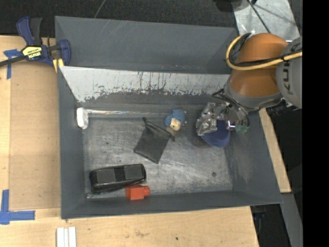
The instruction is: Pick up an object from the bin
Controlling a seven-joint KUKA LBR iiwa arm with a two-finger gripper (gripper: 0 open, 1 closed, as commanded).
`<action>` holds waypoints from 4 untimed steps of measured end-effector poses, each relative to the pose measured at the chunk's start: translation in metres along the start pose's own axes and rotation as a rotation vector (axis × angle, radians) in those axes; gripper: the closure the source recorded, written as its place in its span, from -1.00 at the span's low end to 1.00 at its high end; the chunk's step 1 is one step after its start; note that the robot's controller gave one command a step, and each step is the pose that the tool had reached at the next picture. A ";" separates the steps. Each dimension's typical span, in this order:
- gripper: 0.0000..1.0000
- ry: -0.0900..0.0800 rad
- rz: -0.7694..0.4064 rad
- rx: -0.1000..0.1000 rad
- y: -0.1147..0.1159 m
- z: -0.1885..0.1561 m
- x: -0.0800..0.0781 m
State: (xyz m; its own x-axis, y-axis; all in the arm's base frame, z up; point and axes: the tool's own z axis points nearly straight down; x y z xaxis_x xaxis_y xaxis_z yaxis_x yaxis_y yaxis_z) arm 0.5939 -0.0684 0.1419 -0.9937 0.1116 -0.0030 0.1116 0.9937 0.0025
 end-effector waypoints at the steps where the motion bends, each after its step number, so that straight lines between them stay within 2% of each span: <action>1: 1.00 -0.009 -0.187 0.003 0.015 -0.091 -0.012; 2: -1.00 -0.002 -0.185 0.002 0.015 -0.087 -0.011; 3: -1.00 0.006 -0.045 0.002 0.019 0.017 -0.019; 4: -1.00 -0.003 -0.319 0.003 0.056 0.065 -0.028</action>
Offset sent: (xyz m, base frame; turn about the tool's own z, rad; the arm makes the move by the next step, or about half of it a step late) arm 0.0111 0.0135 0.0866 -0.1859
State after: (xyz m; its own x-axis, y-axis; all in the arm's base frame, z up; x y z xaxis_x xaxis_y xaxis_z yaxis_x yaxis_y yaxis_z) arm 0.6278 -0.0157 0.0768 -0.9785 -0.2060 -0.0060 -0.2060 0.9785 -0.0021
